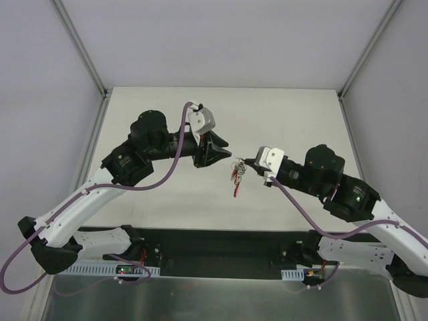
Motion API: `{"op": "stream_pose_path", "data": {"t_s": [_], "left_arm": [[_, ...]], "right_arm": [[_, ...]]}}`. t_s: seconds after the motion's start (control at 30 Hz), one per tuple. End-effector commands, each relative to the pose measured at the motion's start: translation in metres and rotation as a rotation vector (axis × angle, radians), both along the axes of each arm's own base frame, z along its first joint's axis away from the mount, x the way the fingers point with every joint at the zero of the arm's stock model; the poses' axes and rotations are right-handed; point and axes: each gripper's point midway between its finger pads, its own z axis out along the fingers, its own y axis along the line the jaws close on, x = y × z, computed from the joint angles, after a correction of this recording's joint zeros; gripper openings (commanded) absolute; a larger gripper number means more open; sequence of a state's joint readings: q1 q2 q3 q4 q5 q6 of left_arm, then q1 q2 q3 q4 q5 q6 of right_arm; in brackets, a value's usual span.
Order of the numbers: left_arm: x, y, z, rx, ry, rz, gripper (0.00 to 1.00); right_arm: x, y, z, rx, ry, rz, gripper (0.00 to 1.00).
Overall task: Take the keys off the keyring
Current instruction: Adjust the key on the keyring.
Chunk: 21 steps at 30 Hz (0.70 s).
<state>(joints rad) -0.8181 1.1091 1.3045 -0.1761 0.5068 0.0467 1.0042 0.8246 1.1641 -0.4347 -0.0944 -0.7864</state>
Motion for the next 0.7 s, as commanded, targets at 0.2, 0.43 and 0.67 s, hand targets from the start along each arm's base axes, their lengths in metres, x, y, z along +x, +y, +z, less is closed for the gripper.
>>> {"op": "stream_pose_path", "data": {"t_s": [0.2,0.43,0.67], "left_arm": [[-0.008,-0.009,-0.014,-0.033,0.100,-0.046,0.33],[-0.019,-0.017,-0.005,-0.093,0.141,-0.107,0.31],[-0.056,-0.026,0.005,-0.119,0.112,-0.238,0.34]], "right_arm": [[0.001,0.002,0.041,0.141,-0.080,-0.001,0.01],[0.005,0.005,0.037,0.135,-0.071,-0.016,0.01],[0.011,0.006,0.032,0.125,-0.055,-0.044,0.01]]}}
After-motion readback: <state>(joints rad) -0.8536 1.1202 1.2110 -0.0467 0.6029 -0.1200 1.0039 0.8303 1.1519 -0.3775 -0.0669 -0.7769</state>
